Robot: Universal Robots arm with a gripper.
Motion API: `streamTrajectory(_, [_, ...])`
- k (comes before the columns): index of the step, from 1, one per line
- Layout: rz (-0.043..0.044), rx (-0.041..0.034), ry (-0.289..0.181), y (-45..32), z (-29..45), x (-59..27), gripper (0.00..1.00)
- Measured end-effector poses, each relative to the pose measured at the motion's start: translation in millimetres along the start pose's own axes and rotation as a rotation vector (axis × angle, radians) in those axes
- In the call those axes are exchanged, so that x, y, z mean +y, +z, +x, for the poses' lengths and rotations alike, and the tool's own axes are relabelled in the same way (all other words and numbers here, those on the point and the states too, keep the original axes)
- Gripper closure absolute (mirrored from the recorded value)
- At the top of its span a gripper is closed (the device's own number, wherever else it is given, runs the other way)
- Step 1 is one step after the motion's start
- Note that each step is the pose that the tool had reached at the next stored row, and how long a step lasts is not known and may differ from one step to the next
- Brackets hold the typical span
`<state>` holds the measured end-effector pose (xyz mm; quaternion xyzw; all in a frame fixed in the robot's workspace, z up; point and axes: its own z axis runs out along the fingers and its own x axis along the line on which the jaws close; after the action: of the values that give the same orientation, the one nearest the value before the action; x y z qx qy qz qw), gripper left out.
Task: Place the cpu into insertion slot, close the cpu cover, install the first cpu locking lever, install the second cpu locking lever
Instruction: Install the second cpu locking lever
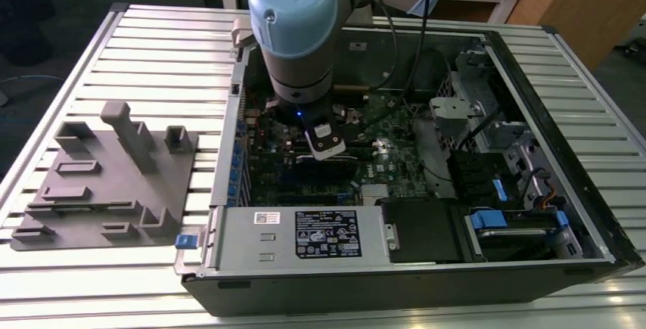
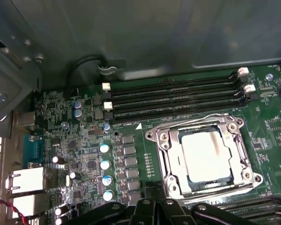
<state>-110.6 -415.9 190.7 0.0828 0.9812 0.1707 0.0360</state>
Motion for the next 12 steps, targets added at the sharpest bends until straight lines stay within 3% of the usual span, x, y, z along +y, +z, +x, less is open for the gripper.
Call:
streamTrajectory(8, [-0.0016, 0.0005, 0.000, -0.5, 0.0, 0.1, 0.89])
streamTrajectory(12, [-0.0011, 0.0031, 0.001, -8.5, -0.4, 3.0, 0.89])
